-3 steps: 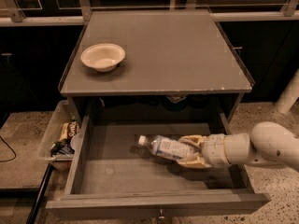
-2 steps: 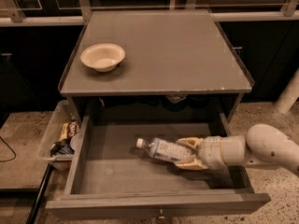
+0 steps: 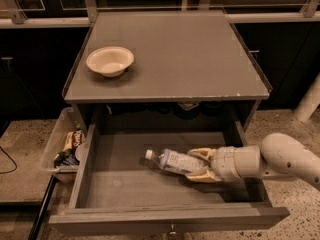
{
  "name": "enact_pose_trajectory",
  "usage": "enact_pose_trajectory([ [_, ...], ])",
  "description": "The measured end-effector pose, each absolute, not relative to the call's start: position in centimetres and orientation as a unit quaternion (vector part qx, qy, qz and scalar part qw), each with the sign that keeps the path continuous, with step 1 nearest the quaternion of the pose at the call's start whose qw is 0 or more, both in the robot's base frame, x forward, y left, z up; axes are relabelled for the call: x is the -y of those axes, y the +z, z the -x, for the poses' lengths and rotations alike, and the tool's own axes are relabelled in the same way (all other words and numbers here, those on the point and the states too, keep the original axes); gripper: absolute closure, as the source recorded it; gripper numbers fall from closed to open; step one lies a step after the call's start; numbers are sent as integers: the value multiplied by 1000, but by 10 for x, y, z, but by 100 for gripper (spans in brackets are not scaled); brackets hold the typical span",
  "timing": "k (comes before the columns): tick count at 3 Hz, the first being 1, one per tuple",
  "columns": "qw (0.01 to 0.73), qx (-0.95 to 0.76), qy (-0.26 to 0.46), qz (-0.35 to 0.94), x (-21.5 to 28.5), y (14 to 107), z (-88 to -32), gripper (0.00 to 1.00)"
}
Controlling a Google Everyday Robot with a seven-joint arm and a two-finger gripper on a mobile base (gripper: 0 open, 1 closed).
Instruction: Place blue plastic bottle into top drawer
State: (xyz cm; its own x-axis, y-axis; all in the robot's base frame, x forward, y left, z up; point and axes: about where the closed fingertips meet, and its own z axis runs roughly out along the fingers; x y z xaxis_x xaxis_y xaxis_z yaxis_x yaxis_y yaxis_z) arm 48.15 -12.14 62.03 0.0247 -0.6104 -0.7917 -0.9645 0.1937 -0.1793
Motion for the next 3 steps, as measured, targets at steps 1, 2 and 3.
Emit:
enact_pose_trajectory([
  [1,398,-662,222,595,121,620,-482,58],
  [2,398,-662,222,595,121,620,-482,34],
  [3,406,-656,218,598,118,636,-483,11],
])
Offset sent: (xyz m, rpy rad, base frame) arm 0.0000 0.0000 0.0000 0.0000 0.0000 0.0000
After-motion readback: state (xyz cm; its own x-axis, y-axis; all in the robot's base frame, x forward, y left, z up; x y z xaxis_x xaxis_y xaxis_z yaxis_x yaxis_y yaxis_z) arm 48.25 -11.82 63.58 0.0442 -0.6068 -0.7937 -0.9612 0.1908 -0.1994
